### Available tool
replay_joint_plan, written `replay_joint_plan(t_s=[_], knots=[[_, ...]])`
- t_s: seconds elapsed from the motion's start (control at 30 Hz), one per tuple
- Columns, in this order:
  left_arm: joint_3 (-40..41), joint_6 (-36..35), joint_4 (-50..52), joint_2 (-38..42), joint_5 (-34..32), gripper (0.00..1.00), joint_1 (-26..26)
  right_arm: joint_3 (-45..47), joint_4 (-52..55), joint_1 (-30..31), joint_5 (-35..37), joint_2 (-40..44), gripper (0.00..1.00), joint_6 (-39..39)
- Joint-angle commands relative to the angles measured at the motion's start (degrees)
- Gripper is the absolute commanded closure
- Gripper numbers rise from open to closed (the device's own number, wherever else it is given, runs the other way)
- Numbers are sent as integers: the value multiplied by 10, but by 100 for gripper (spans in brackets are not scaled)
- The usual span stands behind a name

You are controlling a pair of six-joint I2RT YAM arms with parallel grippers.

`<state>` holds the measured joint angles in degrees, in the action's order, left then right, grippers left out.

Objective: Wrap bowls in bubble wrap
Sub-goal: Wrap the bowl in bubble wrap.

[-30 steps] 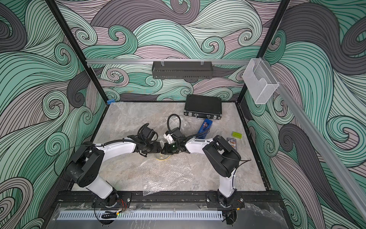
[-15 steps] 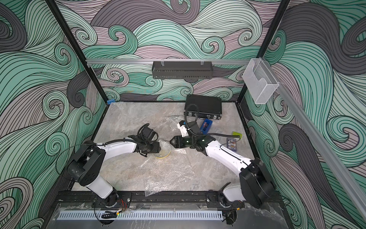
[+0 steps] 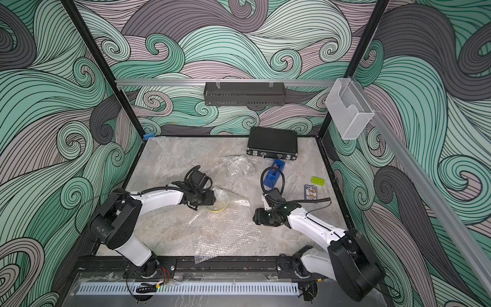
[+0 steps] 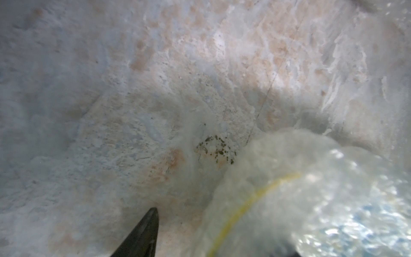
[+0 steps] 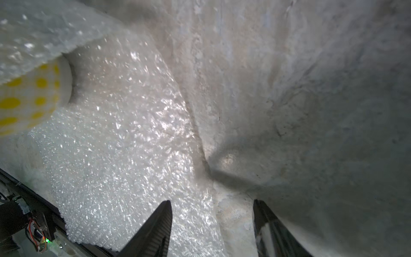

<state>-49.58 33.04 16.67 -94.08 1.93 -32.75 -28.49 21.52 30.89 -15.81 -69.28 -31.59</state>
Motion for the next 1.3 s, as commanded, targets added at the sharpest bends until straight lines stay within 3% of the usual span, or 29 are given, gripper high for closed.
replay_joint_plan(t_s=[0.0, 0.2, 0.33, 0.43, 0.57, 0.77, 0.97, 1.27], knots=[[-2, -3, 14, -13, -15, 38, 3, 7, -35, 0, -41, -15, 42, -12], [1, -3, 12, -10, -12, 39, 3, -9, -104, 0, -105, -105, 54, -25], [7, -3, 10, -4, -12, 39, 2, -22, -123, 0, -111, -134, 69, -29], [6, -3, 12, -2, -12, 39, 2, -37, -125, 0, -111, -124, 85, -26], [9, -3, 10, -1, -13, 39, 2, -63, -124, 1, -131, -98, 100, -19], [12, -3, 4, 4, -11, 41, 2, -107, -136, 27, -158, -63, 100, -23], [15, -4, -3, 3, -4, 42, 0, -161, -157, 76, -166, -84, 100, -34], [27, -4, -22, 10, 6, 44, -9, -270, -186, 114, -153, -233, 100, -35]])
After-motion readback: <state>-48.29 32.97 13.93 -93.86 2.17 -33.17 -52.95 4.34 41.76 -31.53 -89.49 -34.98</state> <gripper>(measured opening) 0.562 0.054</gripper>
